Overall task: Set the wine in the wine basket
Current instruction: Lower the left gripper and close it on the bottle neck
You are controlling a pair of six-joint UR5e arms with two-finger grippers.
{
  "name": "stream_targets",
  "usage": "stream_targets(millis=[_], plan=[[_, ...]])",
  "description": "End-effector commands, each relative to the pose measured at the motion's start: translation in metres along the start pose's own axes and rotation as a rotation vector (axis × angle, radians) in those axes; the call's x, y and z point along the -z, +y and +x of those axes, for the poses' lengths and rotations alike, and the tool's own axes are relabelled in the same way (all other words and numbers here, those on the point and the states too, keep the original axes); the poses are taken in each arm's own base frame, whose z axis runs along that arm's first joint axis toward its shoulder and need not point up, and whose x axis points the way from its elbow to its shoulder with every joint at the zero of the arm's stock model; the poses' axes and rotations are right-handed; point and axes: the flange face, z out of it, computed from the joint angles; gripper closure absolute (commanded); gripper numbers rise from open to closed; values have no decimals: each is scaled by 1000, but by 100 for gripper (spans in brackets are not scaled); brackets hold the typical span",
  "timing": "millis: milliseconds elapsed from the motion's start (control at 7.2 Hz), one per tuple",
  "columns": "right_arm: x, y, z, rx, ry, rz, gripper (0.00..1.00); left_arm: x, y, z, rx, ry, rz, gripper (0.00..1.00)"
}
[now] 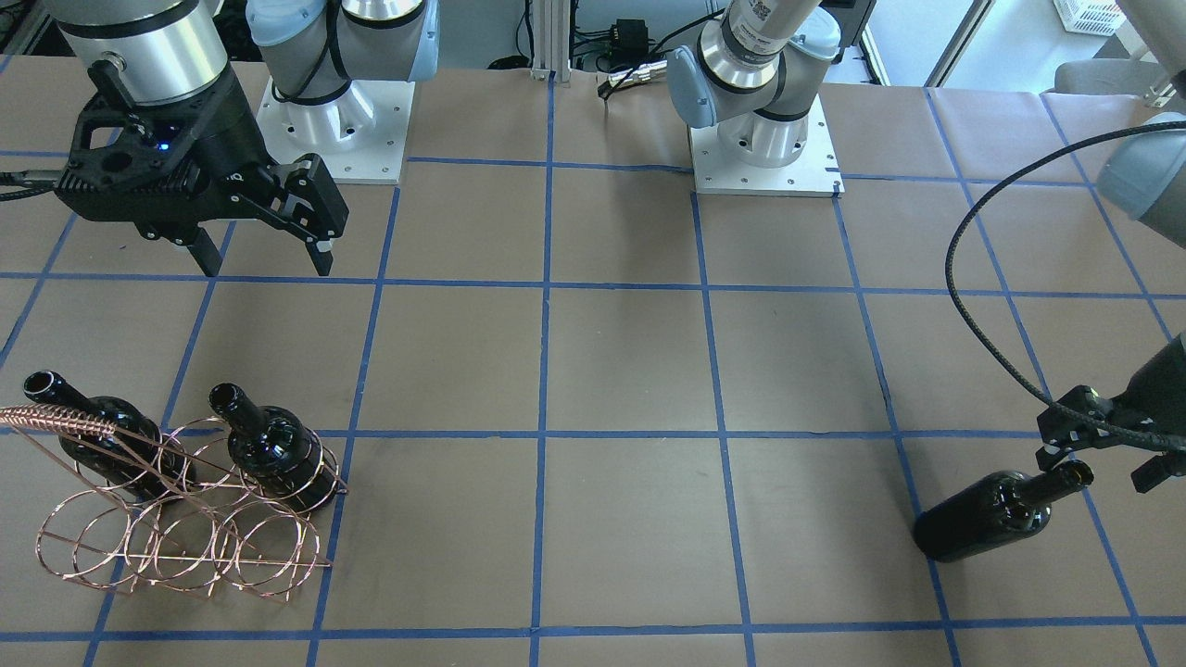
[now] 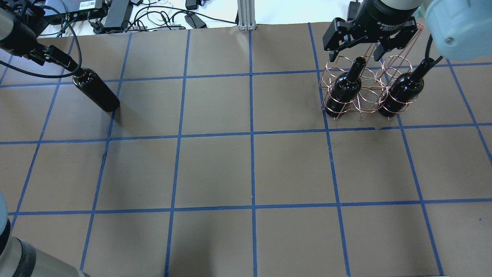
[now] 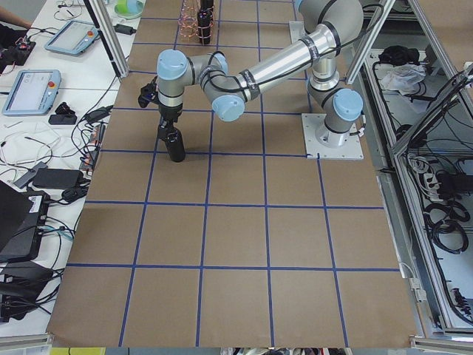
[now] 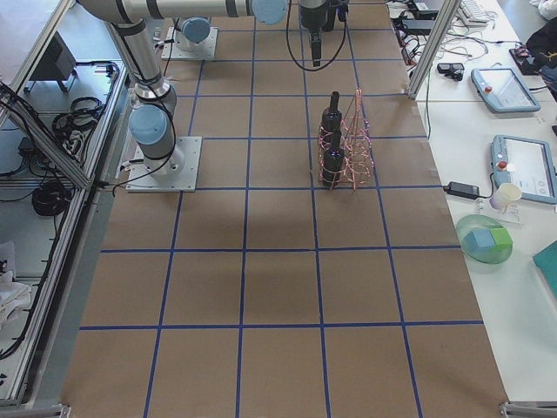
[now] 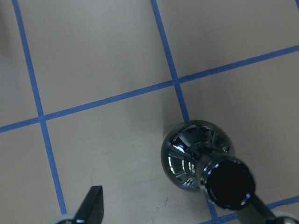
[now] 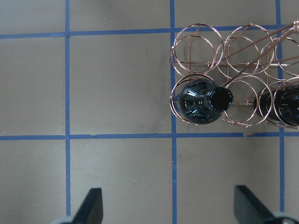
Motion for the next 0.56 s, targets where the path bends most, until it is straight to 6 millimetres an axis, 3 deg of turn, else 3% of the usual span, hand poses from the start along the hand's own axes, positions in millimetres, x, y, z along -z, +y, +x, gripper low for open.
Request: stream_targets(millis=[0, 417], plan=[[0, 0, 0, 0, 0, 1, 0, -4, -1, -1, 81, 27, 17, 6], [0, 0, 0, 5, 5, -2, 0, -1, -3, 3, 131, 33, 28, 6]])
